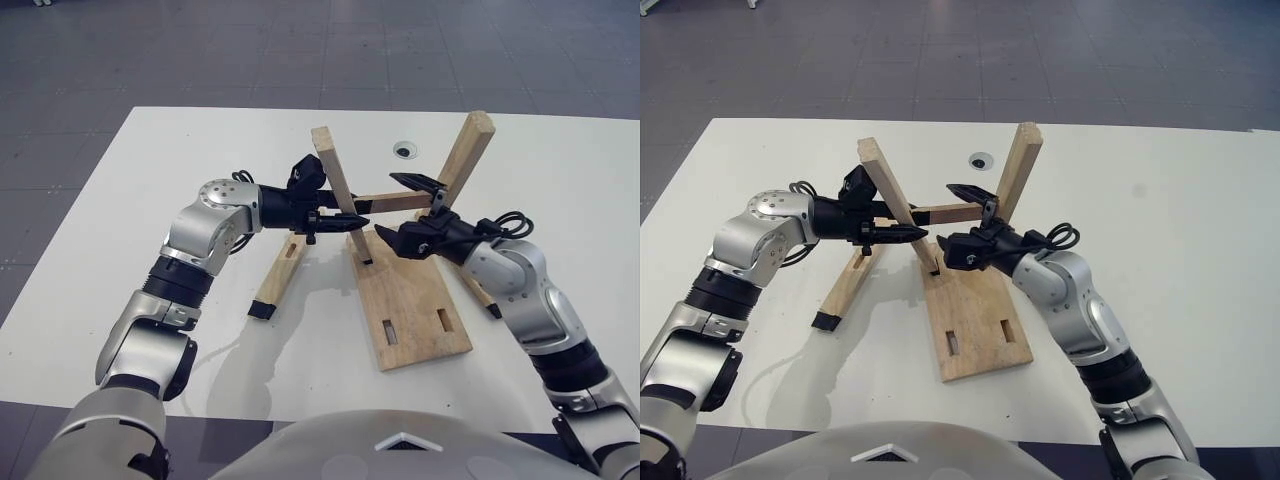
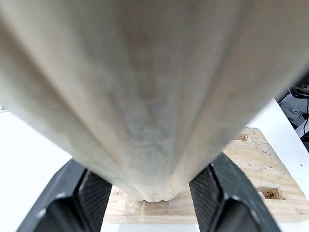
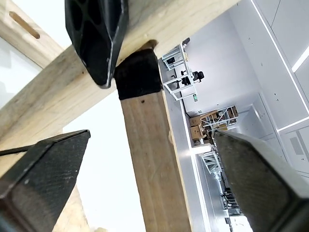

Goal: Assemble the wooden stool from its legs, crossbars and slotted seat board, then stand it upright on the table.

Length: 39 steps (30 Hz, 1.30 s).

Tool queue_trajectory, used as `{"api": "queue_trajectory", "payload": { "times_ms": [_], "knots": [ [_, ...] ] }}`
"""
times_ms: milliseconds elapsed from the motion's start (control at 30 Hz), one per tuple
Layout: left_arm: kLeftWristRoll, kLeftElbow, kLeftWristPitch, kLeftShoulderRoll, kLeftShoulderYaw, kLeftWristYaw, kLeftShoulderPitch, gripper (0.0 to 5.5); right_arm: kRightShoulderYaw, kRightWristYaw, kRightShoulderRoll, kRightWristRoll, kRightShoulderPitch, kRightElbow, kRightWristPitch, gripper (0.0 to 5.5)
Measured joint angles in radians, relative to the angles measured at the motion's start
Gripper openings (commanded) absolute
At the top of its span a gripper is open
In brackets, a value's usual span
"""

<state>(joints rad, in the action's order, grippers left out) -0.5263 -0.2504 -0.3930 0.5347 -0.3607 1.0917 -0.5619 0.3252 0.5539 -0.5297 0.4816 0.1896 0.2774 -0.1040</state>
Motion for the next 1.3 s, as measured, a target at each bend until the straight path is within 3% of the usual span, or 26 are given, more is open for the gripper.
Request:
{"api": "queue_trajectory", "payload": {
  "times_ms": [67, 400, 567, 700, 767, 800, 933, 1033, 1300],
  "knots": [
    [0.0, 0.0, 0.0, 0.0, 0.0, 0.0, 0.0, 2.06, -0.016, 0.011, -0.03, -0.017, -0.007, 0.008, -0.015, 5.48],
    [0.0, 0.001, 0.0, 0.0, 0.0, -0.003, 0.003, 2.06, -0.147, 0.082, -0.129, -0.252, -0.052, 0.116, -0.171, 5.48],
    [0.0, 0.001, 0.0, 0.0, 0.0, -0.008, 0.006, 2.06, -0.206, 0.222, -0.258, -0.434, -0.179, 0.147, -0.19, 4.43],
    [0.0, 0.001, 0.001, 0.0, 0.001, -0.01, 0.009, 2.06, -0.241, 0.393, -0.385, -0.553, -0.247, 0.042, -0.022, 3.75],
    [0.0, 0.001, 0.002, 0.001, 0.001, -0.011, 0.009, 2.06, -0.263, 0.409, -0.386, -0.598, -0.223, -0.032, 0.098, 3.33],
    [0.0, 0.001, 0.003, 0.002, 0.001, -0.011, 0.01, 2.06, -0.275, 0.38, -0.367, -0.607, -0.176, -0.065, 0.175, 3.09],
    [-0.001, 0.011, 0.005, 0.003, 0.002, -0.01, 0.011, 2.06, -0.362, 0.048, -0.127, -0.652, 0.118, -0.18, 0.562, 3.09],
    [-0.001, 0.013, 0.006, 0.003, 0.0, -0.01, 0.01, 2.06, -0.478, -0.2, 0.021, -0.682, 0.235, -0.245, 0.835, 3.09],
    [0.0, 0.018, 0.006, 0.004, 0.0, -0.011, 0.011, 2.06, -0.612, -0.475, 0.096, -0.644, 0.252, -0.298, 1.14, 3.09]
  ]
}}
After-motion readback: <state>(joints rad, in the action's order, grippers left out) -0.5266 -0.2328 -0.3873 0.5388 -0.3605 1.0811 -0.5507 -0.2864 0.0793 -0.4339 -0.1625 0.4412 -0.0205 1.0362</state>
